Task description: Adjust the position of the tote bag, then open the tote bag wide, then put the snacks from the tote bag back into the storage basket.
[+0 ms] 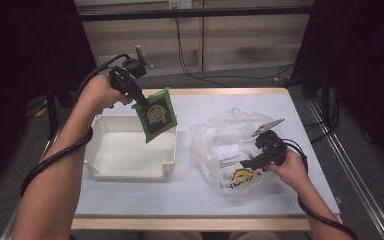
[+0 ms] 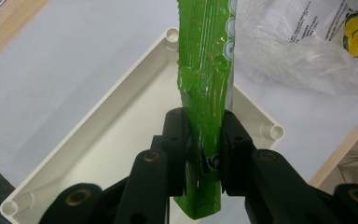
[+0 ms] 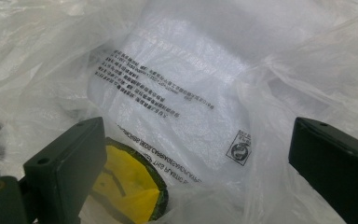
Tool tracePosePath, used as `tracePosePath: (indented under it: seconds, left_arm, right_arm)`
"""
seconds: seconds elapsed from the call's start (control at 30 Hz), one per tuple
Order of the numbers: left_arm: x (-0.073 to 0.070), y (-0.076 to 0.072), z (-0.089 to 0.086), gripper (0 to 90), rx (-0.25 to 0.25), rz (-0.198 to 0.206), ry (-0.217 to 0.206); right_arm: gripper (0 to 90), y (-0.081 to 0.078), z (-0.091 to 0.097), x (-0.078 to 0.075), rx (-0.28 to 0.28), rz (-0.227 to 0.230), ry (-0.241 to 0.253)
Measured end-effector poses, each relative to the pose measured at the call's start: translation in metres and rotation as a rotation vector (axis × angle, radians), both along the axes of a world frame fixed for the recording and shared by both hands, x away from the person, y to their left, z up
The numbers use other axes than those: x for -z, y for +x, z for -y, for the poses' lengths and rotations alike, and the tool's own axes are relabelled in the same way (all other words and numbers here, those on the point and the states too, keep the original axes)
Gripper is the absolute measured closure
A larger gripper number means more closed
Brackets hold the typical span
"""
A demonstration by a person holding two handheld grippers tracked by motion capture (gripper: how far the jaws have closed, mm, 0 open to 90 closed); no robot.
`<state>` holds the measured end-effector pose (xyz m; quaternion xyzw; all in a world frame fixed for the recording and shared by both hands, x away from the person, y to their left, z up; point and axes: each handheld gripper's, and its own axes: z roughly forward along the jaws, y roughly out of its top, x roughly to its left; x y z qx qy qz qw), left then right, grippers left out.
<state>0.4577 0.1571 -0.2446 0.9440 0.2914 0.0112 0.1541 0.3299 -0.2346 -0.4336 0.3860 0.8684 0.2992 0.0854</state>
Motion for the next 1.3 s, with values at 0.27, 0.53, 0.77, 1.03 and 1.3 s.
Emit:
tracePosePath:
  seconds: [0.27,0.53,0.77,1.03,1.3]
  left_arm:
    - [0.009,0.001,-0.008,75.6,-0.015,-0.006,0.019]
    - [0.021,0.003,-0.01,75.5,-0.004,0.002,0.047]
    - [0.03,0.004,-0.014,75.2,-0.006,-0.001,0.043]
    - [0.038,0.007,-0.014,75.3,0.022,0.001,0.061]
    - [0.047,0.014,-0.014,75.3,0.054,-0.012,0.062]
  right_arm:
    - [4.0,-0.001,-0.001,0.0,0.01,-0.013,-0.006]
    - [4.0,0.0,-0.003,-0.002,0.006,-0.008,-0.003]
    - [4.1,0.001,-0.003,-0.001,-0.004,-0.006,-0.004]
    - [4.1,0.001,-0.003,0.0,-0.012,0.002,-0.006]
    - [4.1,0.0,-0.002,0.001,0.003,-0.017,-0.017]
